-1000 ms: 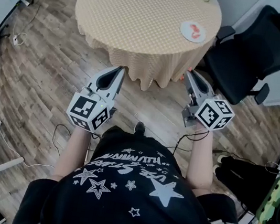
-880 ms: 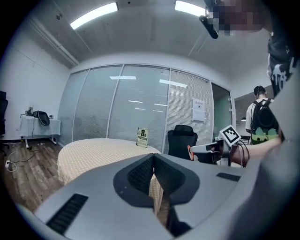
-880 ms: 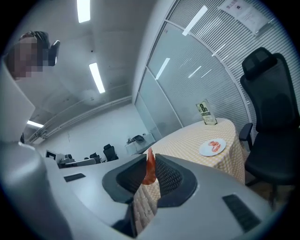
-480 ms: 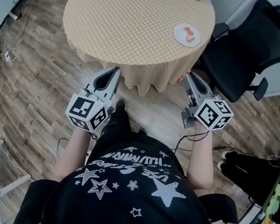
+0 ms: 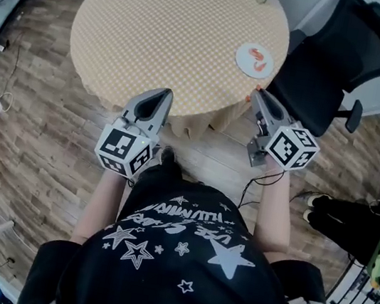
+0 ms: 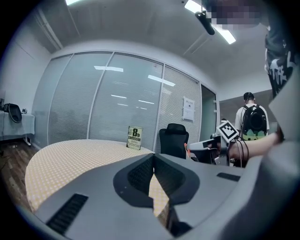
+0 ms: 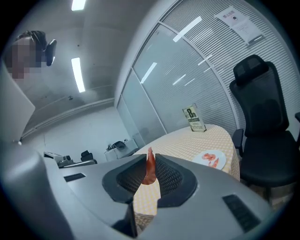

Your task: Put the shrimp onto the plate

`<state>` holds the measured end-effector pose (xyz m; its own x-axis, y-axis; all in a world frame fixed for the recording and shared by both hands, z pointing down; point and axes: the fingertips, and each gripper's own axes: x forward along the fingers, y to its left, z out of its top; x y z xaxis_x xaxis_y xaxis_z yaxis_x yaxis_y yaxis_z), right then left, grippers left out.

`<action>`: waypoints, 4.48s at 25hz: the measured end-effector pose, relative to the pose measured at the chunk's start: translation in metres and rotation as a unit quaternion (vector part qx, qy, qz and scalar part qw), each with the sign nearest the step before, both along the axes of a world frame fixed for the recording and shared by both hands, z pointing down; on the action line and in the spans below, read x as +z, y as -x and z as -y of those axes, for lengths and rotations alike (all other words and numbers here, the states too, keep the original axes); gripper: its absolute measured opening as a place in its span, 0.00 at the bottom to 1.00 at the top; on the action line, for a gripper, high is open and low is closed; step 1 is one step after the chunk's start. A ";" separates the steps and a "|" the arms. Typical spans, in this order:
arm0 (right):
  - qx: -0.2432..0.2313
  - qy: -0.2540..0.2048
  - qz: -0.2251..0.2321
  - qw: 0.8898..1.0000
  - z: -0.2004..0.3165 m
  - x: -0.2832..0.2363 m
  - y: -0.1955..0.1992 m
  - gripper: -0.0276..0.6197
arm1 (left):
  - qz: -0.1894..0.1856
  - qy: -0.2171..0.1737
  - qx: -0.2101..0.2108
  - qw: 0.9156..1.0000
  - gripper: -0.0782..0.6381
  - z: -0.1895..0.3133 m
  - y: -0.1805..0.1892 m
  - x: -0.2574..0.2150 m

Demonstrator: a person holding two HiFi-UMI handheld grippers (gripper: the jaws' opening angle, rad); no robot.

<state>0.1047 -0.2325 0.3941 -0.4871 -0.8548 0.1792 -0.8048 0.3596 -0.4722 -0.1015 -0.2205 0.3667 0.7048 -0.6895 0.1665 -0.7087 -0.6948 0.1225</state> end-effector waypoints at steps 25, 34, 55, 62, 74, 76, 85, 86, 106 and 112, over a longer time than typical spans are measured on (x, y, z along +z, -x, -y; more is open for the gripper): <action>0.145 0.035 -0.003 0.989 -0.002 0.023 0.004 0.14 | -0.003 0.017 0.137 0.990 0.12 0.068 -0.001 0.025; 0.154 0.051 -0.001 0.987 0.010 0.034 -0.007 0.14 | 0.000 0.027 0.143 0.989 0.12 0.079 -0.012 0.033; 0.097 0.113 -0.026 0.989 0.122 0.081 -0.060 0.14 | 0.032 0.049 0.103 0.993 0.12 0.168 -0.073 0.055; 0.074 0.148 -0.051 0.985 0.149 0.104 -0.064 0.14 | 0.048 0.056 0.108 0.991 0.12 0.194 -0.102 0.066; 0.028 0.218 -0.181 0.959 0.172 0.156 -0.057 0.14 | 0.084 0.081 0.118 0.986 0.12 0.217 -0.128 0.096; 0.026 0.231 -0.196 0.953 0.173 0.163 -0.058 0.14 | 0.088 0.086 0.120 0.985 0.12 0.217 -0.130 0.099; 0.024 0.274 -0.224 0.935 0.185 0.186 -0.050 0.14 | 0.104 0.102 0.119 0.982 0.12 0.220 -0.125 0.109; 0.025 0.277 -0.228 0.933 0.185 0.189 -0.050 0.14 | 0.103 0.101 0.118 0.983 0.12 0.220 -0.125 0.109; 0.048 0.283 -0.254 0.924 0.190 0.200 -0.053 0.14 | 0.094 0.098 0.121 0.983 0.12 0.205 -0.127 0.108; 0.064 0.256 -0.256 0.930 0.185 0.180 -0.054 0.14 | 0.086 0.082 0.119 0.986 0.12 0.198 -0.118 0.098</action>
